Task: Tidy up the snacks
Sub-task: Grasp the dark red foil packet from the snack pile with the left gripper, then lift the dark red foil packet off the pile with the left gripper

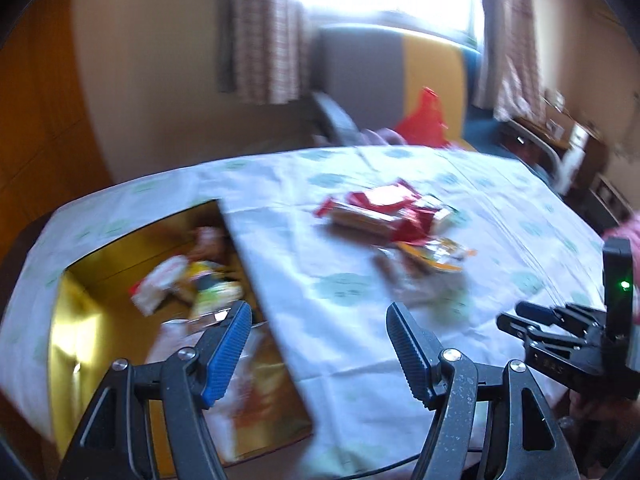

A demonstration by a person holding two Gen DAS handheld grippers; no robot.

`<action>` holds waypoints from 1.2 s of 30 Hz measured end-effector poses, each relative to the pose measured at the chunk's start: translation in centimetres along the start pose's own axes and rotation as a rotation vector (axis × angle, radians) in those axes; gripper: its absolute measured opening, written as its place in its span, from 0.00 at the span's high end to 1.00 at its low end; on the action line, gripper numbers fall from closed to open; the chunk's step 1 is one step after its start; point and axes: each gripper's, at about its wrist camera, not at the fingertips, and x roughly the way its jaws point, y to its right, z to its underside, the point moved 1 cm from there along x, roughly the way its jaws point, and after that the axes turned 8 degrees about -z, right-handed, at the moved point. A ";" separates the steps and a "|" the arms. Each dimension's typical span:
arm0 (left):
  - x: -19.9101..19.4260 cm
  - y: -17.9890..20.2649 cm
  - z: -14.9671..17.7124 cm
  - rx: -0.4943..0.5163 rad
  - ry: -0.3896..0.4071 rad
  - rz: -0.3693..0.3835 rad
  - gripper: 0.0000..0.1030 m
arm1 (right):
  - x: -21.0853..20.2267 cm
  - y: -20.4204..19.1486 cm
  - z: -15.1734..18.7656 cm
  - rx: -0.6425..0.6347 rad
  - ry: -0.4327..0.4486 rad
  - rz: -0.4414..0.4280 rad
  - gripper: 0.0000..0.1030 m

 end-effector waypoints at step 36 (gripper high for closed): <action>16.4 10.8 -9.5 0.058 -0.194 0.299 0.55 | 1.5 3.7 0.5 0.034 0.017 -0.034 0.59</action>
